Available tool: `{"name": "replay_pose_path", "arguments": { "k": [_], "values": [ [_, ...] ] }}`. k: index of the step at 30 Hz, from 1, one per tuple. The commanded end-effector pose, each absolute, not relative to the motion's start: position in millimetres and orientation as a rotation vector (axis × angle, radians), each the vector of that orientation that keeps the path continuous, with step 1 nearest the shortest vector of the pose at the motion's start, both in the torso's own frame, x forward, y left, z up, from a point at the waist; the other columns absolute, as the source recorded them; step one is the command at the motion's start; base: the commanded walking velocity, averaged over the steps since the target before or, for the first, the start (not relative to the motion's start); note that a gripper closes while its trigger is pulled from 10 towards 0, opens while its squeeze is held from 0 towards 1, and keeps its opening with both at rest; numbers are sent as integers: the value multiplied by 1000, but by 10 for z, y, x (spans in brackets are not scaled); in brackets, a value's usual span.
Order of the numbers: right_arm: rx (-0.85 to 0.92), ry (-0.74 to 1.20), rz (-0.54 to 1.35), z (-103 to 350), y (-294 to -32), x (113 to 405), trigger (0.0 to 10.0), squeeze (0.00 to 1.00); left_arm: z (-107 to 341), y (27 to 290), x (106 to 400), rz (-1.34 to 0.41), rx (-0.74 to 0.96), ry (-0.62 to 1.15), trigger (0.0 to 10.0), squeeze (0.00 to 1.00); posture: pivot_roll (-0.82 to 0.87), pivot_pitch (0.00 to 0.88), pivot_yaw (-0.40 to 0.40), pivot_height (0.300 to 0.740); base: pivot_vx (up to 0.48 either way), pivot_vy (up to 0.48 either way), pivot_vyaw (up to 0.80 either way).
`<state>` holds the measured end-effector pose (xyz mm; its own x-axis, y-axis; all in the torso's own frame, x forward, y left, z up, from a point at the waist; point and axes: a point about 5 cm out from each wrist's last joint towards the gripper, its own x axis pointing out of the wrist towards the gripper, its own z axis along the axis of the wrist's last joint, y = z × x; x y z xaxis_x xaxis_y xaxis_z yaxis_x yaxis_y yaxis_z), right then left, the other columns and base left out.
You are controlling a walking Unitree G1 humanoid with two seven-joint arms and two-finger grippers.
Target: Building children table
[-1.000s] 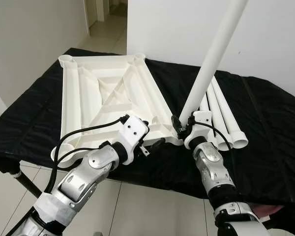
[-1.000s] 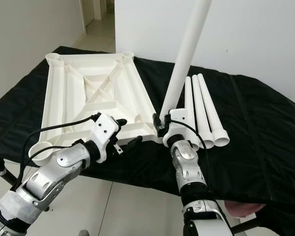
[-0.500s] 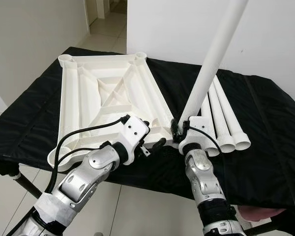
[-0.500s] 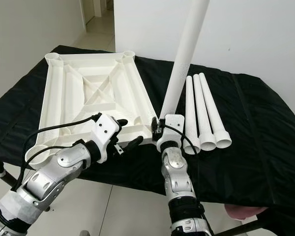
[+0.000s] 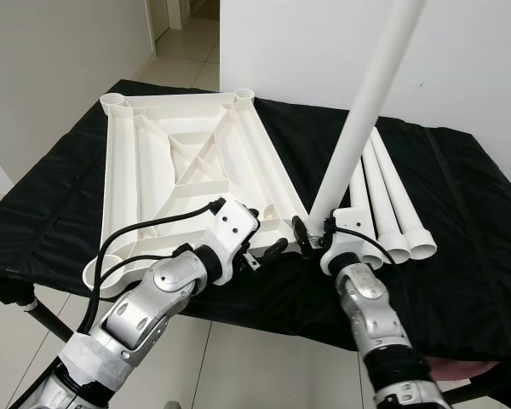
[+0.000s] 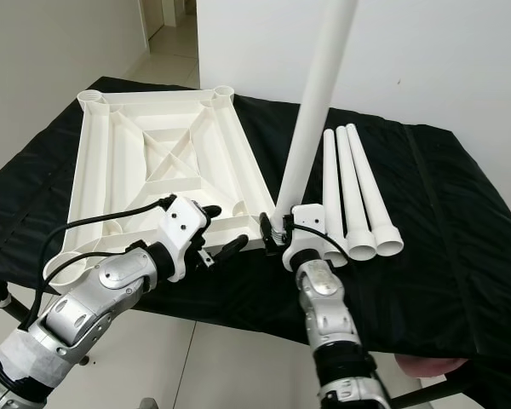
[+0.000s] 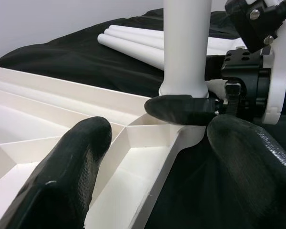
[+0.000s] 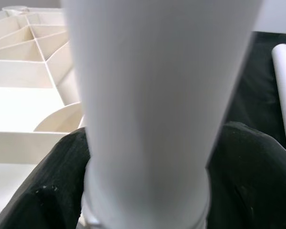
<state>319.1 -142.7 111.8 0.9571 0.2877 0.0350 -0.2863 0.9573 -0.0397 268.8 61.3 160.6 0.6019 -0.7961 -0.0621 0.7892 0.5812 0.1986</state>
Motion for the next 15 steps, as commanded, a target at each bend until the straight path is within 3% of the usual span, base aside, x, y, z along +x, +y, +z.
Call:
{"name": "replay_pose_path", "arguments": {
  "k": [1,7,15],
  "values": [
    [-32,-45,312,1125,-1430,3204,10000,0,1595,556,2612,-1112,233,-20,10000,0,-14,0,-32,740,0,0,0],
    [-85,-54,496,1193,-1482,3294,10000,0,1600,558,2610,-1107,231,-21,10000,0,-2,0,-37,740,0,0,0],
    [-106,-53,581,1235,-1470,3359,10000,0,1605,558,2612,-1102,231,-23,10000,0,5,0,-41,740,0,0,0]
  ]
}}
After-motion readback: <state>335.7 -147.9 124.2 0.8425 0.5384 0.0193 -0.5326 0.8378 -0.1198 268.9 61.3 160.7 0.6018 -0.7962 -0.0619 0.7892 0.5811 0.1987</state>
